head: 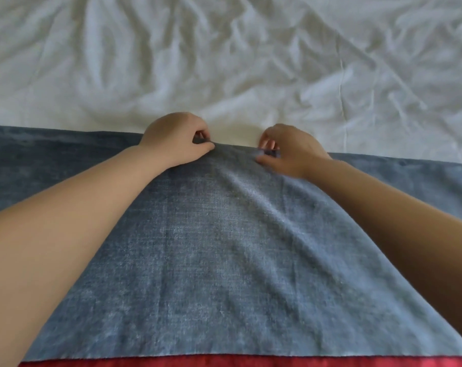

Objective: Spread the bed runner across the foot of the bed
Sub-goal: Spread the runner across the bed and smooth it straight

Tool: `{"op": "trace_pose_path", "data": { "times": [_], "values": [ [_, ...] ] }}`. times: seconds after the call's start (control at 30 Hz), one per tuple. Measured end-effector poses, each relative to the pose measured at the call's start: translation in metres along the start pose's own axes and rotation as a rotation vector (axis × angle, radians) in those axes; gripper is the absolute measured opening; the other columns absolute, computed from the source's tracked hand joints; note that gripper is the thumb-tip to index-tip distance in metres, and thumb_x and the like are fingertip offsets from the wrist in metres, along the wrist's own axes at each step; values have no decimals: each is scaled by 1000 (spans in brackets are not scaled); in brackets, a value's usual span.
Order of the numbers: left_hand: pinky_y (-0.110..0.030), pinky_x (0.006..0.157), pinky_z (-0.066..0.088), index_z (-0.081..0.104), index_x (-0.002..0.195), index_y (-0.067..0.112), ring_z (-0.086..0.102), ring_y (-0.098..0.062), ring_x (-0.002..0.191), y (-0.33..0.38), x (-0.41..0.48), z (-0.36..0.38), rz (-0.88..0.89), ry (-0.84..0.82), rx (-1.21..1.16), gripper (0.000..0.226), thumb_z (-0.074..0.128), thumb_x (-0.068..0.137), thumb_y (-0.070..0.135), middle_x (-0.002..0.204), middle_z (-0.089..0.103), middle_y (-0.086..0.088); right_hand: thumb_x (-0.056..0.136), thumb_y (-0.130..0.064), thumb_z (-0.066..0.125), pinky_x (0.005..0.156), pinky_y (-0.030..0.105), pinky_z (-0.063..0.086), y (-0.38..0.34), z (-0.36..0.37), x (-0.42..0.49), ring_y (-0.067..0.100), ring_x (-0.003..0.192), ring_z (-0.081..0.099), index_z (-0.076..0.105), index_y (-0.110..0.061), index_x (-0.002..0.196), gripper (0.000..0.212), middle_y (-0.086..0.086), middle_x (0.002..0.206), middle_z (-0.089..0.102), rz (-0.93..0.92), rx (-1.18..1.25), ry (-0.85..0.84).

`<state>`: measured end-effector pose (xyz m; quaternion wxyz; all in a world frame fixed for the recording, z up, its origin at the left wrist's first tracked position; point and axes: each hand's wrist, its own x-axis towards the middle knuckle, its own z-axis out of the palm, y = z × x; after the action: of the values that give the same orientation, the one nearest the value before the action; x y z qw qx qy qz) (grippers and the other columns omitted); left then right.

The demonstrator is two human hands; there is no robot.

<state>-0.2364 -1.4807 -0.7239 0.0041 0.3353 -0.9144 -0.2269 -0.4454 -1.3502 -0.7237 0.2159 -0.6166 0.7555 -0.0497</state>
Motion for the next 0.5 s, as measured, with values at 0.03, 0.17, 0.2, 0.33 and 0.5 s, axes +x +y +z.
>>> {"op": "trace_pose_path", "data": {
  "times": [0.03, 0.17, 0.2, 0.33, 0.5],
  "values": [
    [-28, 68, 42, 70, 94, 23, 54, -15, 83, 2, 1, 1, 31, -12, 8, 16, 64, 86, 36, 91, 60, 7, 85, -39, 65, 78, 33, 50, 2, 1, -6, 14, 92, 57, 62, -24, 98, 20, -6, 99, 59, -25, -15, 1],
    [-27, 66, 39, 69, 90, 21, 55, -18, 84, 7, 7, 6, 62, -12, -3, 13, 65, 86, 33, 89, 58, 5, 89, -28, 63, 82, 34, 47, 2, 8, -15, 19, 102, 52, 66, -19, 97, 11, -2, 108, 57, -43, -135, 45],
    [-28, 67, 41, 70, 88, 21, 55, -18, 84, 8, 8, 7, 52, -5, -21, 13, 66, 85, 33, 89, 59, 5, 90, -27, 63, 83, 34, 47, 1, 10, -14, 20, 103, 52, 64, -19, 101, 14, 0, 109, 57, -40, -159, 57],
    [-36, 73, 51, 71, 85, 21, 57, -17, 84, 6, 5, 8, 25, -3, -71, 19, 65, 85, 40, 90, 63, 4, 90, -24, 62, 85, 37, 49, -7, 14, -11, 20, 102, 55, 61, -18, 106, 17, 1, 106, 61, 63, -112, 73],
    [-28, 64, 41, 68, 86, 21, 56, -16, 82, 9, 10, 6, 51, 16, -1, 11, 65, 87, 31, 90, 61, 5, 91, -21, 59, 82, 35, 48, -9, 6, -2, 22, 96, 61, 66, -22, 99, 11, -1, 104, 67, 194, -143, 106]
  ]
}}
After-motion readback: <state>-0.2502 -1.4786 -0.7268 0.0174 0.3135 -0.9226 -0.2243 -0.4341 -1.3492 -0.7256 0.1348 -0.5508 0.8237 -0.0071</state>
